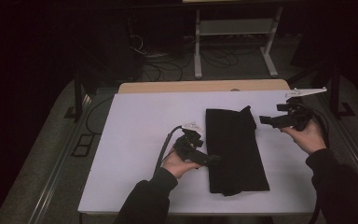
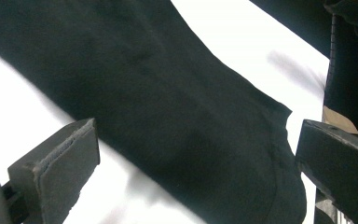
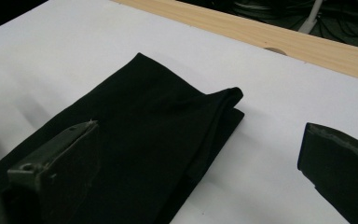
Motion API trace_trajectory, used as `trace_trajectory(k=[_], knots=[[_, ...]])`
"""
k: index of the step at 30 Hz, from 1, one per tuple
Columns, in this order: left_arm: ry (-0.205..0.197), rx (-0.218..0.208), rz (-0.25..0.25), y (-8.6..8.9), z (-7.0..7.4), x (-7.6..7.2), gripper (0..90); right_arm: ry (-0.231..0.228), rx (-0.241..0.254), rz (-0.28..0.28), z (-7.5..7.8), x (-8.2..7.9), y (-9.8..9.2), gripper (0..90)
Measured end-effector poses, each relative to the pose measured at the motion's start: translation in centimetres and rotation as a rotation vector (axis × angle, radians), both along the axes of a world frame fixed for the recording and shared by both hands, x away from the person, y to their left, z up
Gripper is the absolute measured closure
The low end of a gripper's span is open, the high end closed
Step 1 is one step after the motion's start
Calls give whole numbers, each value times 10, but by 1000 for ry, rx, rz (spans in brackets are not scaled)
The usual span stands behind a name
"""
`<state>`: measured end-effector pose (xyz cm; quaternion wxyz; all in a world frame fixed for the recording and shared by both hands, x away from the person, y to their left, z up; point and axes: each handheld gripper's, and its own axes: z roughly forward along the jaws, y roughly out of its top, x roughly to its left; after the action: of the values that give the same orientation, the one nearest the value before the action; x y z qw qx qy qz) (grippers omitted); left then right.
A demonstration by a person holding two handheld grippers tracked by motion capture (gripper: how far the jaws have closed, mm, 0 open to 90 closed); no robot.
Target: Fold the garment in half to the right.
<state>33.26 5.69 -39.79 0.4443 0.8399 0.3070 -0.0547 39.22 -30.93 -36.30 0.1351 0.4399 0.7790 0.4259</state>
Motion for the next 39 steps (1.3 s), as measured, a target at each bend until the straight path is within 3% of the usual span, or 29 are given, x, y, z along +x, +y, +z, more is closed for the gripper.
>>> trace_trajectory(k=[19, 39], knots=[[-42, -26, 62, 48, -1, -6, 0, -27, 29, 13, 4, -24, -5, 0], [-64, -43, 114, 88, -3, -15, 0, -32, 21, 18, 1, -43, -8, 0]])
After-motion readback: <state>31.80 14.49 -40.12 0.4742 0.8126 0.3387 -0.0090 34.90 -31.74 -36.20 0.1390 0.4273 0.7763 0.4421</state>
